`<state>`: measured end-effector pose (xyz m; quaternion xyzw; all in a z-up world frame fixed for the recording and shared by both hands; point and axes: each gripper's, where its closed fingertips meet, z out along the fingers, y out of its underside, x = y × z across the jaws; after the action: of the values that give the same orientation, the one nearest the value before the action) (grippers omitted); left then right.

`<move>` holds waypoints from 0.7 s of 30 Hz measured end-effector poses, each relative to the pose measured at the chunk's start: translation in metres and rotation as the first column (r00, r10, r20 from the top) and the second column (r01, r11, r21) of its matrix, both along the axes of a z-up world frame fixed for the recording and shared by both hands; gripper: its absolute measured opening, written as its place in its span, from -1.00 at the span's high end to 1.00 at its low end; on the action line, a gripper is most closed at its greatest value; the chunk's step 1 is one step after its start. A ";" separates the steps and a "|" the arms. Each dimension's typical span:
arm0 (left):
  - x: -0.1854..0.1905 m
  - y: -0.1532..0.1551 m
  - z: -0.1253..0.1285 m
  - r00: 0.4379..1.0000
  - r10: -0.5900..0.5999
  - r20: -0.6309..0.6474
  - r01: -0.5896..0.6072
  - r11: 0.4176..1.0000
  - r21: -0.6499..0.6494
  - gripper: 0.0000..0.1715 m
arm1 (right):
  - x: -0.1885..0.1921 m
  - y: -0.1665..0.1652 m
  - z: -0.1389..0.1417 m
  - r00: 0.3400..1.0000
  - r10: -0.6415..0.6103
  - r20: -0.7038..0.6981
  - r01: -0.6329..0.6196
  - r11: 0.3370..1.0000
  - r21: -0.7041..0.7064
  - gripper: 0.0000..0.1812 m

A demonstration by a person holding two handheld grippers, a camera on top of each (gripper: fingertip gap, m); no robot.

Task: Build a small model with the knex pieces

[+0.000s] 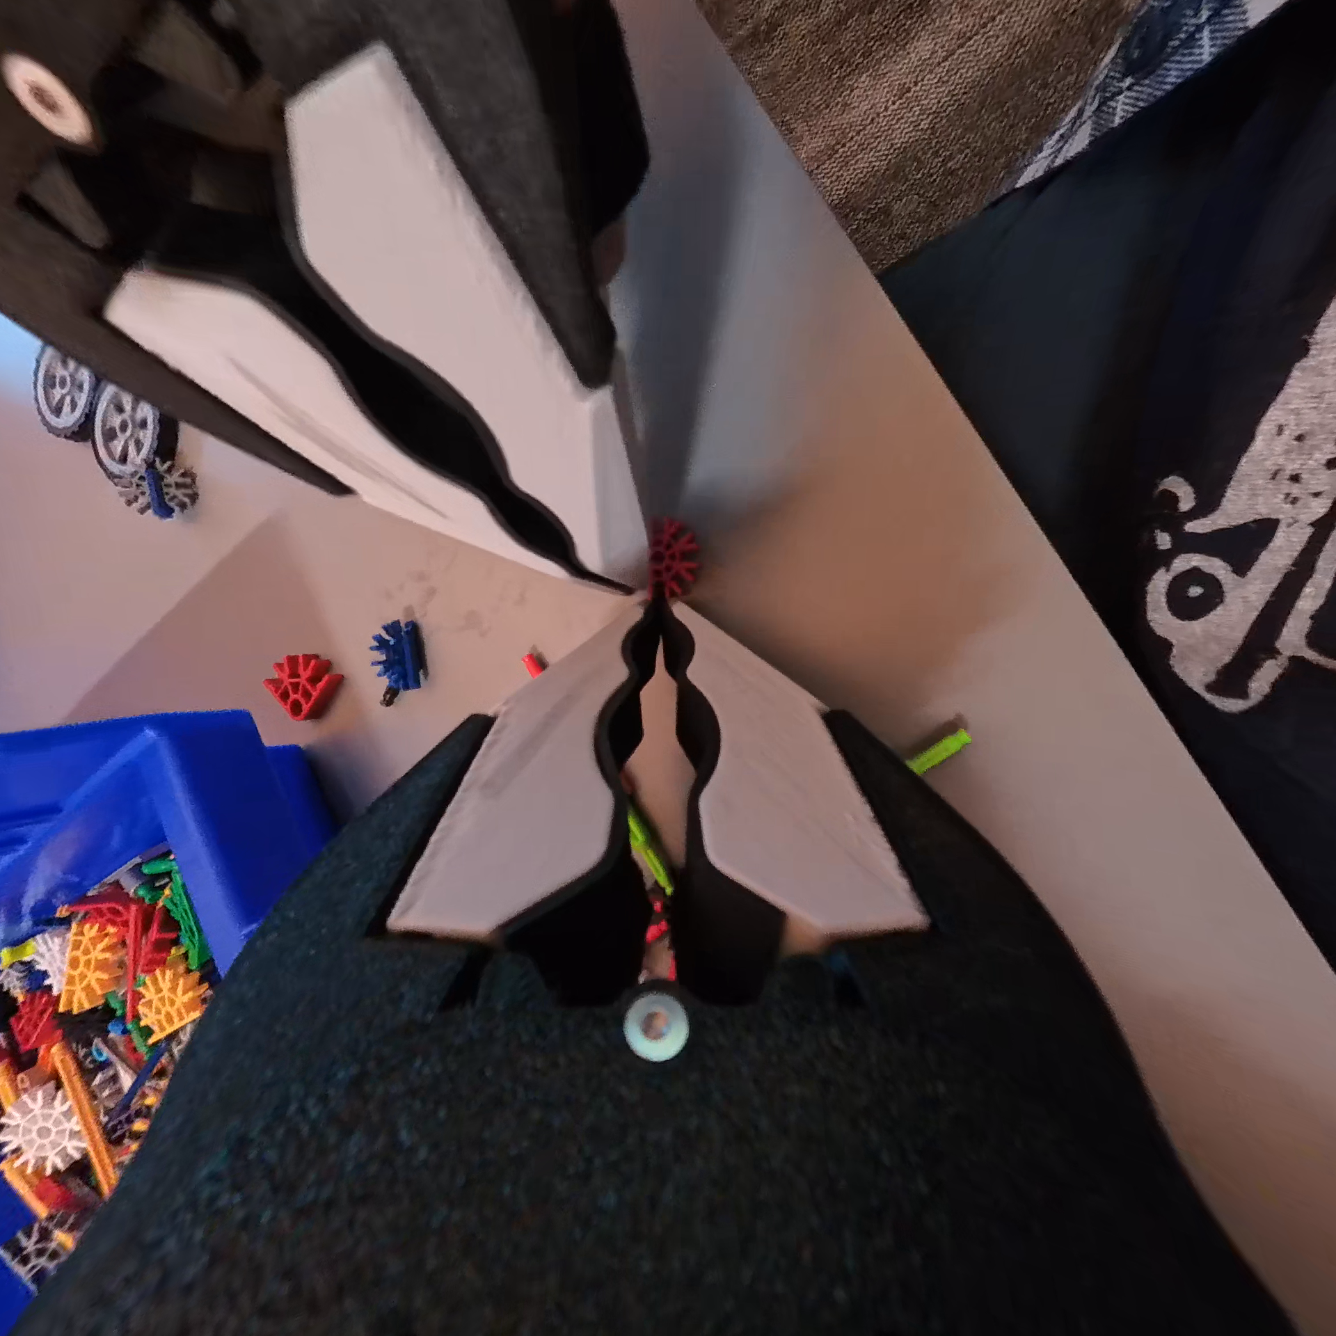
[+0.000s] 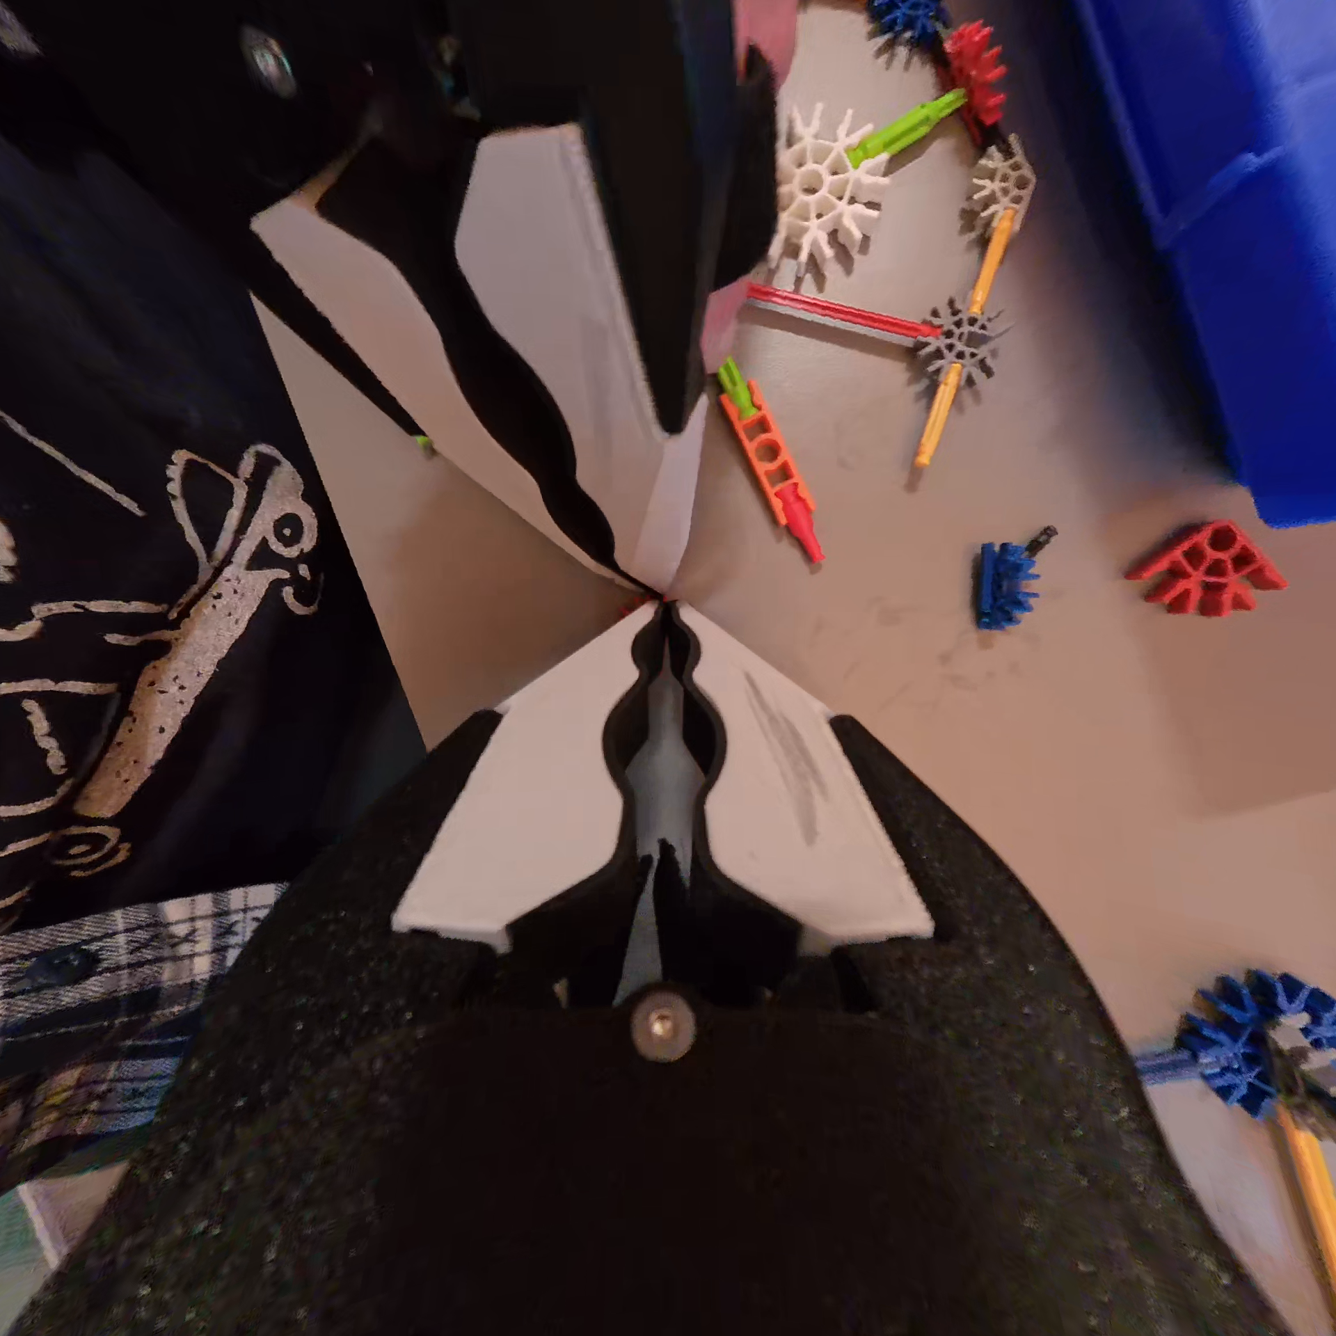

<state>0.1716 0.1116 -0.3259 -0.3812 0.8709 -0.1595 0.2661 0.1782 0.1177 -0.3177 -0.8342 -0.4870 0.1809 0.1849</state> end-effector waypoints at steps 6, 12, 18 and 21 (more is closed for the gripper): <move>0.001 0.000 0.000 1.000 -0.001 -0.015 0.001 1.000 0.015 1.00 | 0.004 -0.001 0.007 0.999 -0.048 0.001 0.048 0.998 0.027 1.00; 0.002 0.001 0.000 1.000 0.004 -0.008 -0.004 1.000 0.011 1.00 | 0.000 0.002 -0.004 0.996 -0.090 -0.005 0.090 0.996 0.021 1.00; 0.002 0.001 0.000 1.000 -0.002 -0.010 0.002 1.000 0.010 1.00 | 0.000 0.001 -0.005 0.996 -0.086 0.002 0.086 0.996 0.023 1.00; 0.002 0.002 0.000 1.000 -0.001 -0.006 0.001 1.000 0.005 1.00 | 0.000 0.001 -0.004 0.996 -0.091 -0.016 0.092 0.996 0.019 1.00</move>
<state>0.1734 0.1133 -0.3259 -0.3805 0.8722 -0.1563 0.2645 0.1778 0.1191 -0.3221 -0.8524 -0.4487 0.1736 0.2048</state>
